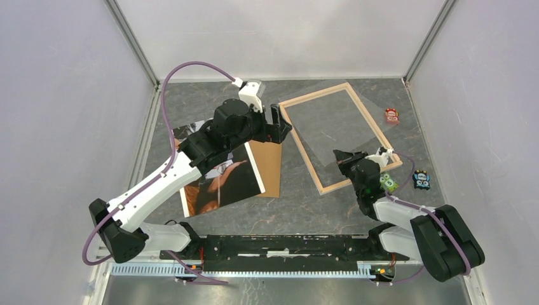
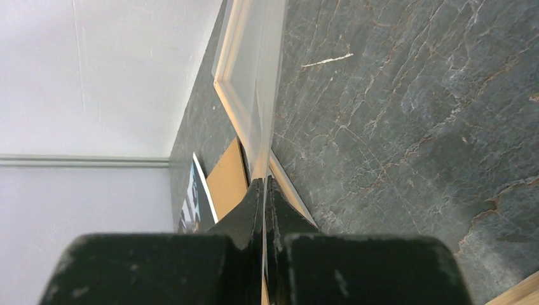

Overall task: Put the photo into the frame
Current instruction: Pick up the photo frame item at the center of the board, then place the photo frame item in the photo frame.

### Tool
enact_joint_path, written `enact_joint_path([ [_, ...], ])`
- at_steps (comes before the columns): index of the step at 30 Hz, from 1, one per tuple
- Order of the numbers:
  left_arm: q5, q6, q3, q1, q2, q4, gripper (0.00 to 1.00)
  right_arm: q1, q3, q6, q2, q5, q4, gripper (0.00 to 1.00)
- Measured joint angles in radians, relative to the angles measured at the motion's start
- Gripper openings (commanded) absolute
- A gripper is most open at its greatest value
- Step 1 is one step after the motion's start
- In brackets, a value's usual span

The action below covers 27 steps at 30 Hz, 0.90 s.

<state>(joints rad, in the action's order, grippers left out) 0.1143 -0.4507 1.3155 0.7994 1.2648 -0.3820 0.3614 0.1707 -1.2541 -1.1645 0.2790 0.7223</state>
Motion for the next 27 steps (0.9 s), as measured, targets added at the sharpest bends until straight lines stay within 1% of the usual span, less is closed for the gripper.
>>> enact_joint_path([
  [5,0.023,0.008,-0.002,0.001,-0.024,0.002,0.95,0.0,-0.005,-0.058,-0.008,0.011,0.016,0.0],
  [12,0.042,0.008,-0.009,0.001,-0.029,0.004,0.96,0.017,-0.005,-0.149,-0.074,0.021,0.042,0.0],
  [27,0.037,0.008,-0.021,0.001,-0.028,0.018,0.96,0.038,-0.024,-0.243,-0.016,0.048,-0.067,0.0],
])
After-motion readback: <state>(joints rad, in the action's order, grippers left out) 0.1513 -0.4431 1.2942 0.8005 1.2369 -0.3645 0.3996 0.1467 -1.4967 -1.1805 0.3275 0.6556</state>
